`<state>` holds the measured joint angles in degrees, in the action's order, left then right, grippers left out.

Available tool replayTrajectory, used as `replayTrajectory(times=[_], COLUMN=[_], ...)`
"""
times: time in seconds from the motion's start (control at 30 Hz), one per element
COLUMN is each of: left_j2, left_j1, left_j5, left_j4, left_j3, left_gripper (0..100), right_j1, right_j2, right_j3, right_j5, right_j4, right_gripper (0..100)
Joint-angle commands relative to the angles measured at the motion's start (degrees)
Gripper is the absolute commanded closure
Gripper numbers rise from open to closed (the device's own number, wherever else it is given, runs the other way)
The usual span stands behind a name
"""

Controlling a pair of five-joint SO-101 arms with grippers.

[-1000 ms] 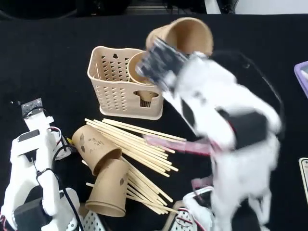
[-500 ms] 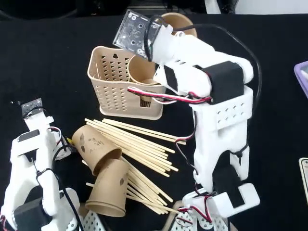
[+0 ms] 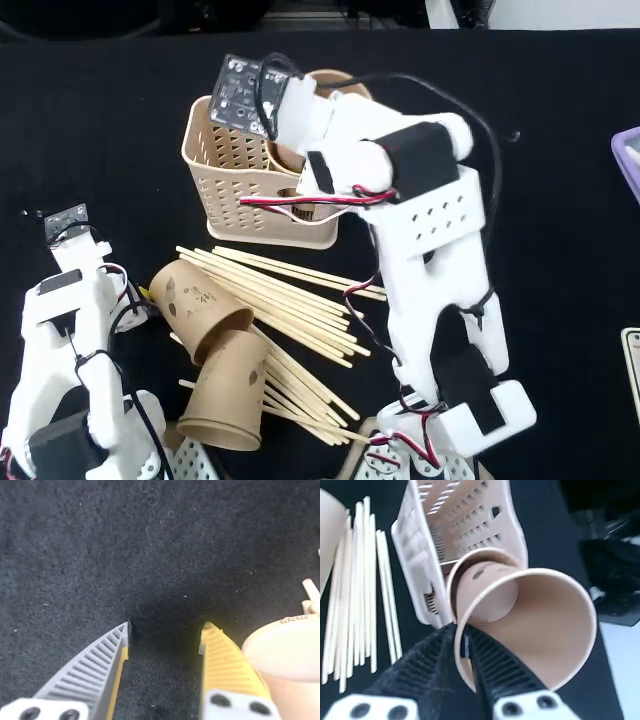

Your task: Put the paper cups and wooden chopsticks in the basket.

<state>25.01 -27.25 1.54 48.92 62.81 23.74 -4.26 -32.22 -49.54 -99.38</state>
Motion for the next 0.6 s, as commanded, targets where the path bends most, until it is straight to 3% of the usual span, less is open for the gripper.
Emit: replayTrajectory(times=[0.0,0.2,0.37,0.57], left_j2=[0.18,0.18,0.18,0.18], left_j1=[1.71,1.80,1.80,1.80], left_j5=[-0.35,-0.35,-0.35,-0.35], left_j4=[-0.70,-0.70,-0.70,-0.70], left_j3=[0.66,0.66,0.66,0.66], left_gripper=[77,77,77,77], right_j1=[0.79,0.79,0.79,0.88], right_j2=[-5.49,-5.32,-6.73,-9.63], right_j3=[1.80,5.85,5.67,5.67], right_j5=[-2.37,-3.34,4.66,12.04], right_j4=[-1.76,-1.41,2.90,9.85], right_gripper=[98.8,96.4,76.7,76.6])
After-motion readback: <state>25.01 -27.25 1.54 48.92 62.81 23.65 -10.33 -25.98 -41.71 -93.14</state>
